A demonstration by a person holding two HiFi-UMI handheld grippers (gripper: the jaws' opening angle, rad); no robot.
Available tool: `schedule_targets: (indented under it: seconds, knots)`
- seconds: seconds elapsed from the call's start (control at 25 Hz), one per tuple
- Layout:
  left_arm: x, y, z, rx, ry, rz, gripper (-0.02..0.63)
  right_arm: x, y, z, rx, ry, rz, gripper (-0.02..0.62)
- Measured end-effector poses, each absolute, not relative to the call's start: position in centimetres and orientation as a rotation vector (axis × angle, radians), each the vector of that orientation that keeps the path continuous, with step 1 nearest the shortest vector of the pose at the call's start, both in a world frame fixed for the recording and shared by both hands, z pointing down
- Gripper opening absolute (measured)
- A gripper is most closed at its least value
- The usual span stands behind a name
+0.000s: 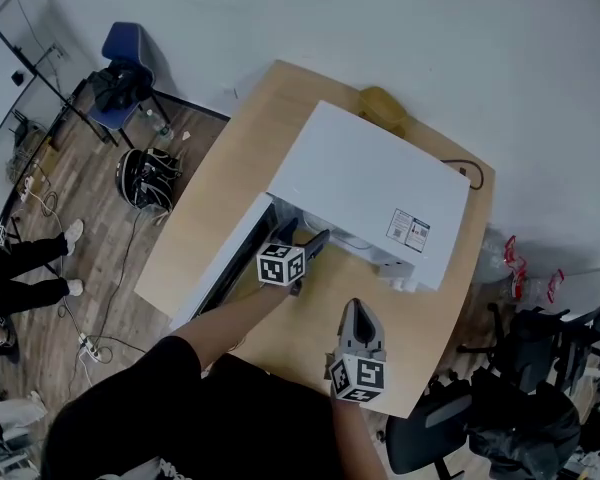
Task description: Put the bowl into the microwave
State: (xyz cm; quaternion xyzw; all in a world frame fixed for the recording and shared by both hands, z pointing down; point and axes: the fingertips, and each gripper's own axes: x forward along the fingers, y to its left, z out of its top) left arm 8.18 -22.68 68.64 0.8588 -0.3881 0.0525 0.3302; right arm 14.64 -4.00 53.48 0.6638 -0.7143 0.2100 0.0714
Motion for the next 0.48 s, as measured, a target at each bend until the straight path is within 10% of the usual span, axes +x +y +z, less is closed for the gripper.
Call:
schedule_targets:
  seconds: [0.48]
  knots:
    - [9.1, -22.8, 69.9, 2.441, -1.019, 0.425, 0.367, 14.7, -2.9, 53.0, 2.045, -2.122, 0.648, 0.060]
